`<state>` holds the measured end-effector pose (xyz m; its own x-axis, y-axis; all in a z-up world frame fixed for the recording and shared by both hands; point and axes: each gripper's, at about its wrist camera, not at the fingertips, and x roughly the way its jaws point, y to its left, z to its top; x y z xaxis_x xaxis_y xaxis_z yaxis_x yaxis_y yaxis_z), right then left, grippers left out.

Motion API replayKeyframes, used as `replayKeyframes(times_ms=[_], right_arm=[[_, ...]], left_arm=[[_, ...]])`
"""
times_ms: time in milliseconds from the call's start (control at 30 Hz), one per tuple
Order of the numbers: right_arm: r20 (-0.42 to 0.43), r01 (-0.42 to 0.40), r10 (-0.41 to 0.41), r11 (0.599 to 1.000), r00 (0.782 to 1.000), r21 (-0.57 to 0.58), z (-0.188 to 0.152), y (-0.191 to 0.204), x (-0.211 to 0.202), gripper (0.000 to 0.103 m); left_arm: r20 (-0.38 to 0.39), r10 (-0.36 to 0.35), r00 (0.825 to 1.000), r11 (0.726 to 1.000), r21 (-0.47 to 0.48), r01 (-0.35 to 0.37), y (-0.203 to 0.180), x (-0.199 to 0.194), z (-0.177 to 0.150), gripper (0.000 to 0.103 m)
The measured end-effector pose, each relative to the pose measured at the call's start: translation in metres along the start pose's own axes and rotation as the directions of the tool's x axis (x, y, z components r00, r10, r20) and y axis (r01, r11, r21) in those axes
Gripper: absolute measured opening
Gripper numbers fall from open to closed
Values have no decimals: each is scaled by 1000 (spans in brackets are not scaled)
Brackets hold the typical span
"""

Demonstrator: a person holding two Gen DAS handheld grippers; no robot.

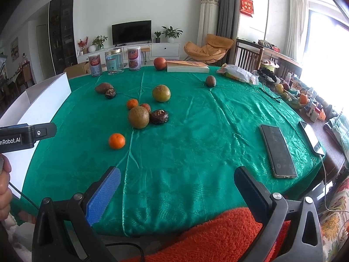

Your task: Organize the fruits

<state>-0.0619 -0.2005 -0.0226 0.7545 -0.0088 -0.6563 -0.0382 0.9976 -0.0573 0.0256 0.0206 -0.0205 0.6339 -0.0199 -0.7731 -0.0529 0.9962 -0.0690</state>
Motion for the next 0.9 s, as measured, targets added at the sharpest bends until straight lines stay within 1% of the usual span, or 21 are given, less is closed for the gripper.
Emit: replayKeyframes(times_ms=[133, 233, 333, 400, 500, 600, 633, 667, 733, 767, 900], right_arm=[[-23, 7, -6, 1000, 1000, 28, 2, -8, 11, 103], [-67, 2, 2, 999, 998, 54, 5, -15, 21, 103], [-108, -13, 22, 996, 994, 87, 15, -26, 35, 103], [-127, -22, 38, 992, 991, 127, 26, -41, 50, 103], [-188, -4, 32, 989, 982, 150, 43, -61, 86, 103], [-234, 55, -19, 987, 972, 150, 55, -82, 119, 103], [-244, 59, -18, 985, 969, 161, 58, -88, 128, 103], [-244, 48, -2, 982, 970, 184, 62, -94, 135, 103], [-248, 59, -12, 981, 969, 182, 63, -101, 140, 103], [-237, 51, -3, 980, 971, 194, 64, -102, 144, 103], [-250, 45, 5, 980, 968, 193, 62, -101, 159, 103]], left_arm=[[-6, 6, 1000, 1000, -10, -6, 3, 7, 2, 102], [-17, 9, 1000, 1000, -12, -10, 3, 14, 3, 102], [-40, 17, 999, 1000, -8, -18, 2, 24, 4, 102], [-50, 20, 999, 1000, -5, -21, 1, 31, 5, 102], [-51, 40, 998, 999, 7, -39, -3, 42, 10, 102], [-43, 76, 996, 997, 30, -74, -8, 55, 18, 102], [-46, 81, 996, 996, 37, -79, -10, 59, 20, 102], [-50, 84, 995, 996, 41, -82, -11, 63, 22, 102], [-54, 86, 995, 995, 49, -84, -14, 68, 25, 102], [-56, 91, 994, 995, 55, -88, -16, 71, 25, 102], [-84, 115, 990, 991, 82, -108, -22, 84, 24, 102]])
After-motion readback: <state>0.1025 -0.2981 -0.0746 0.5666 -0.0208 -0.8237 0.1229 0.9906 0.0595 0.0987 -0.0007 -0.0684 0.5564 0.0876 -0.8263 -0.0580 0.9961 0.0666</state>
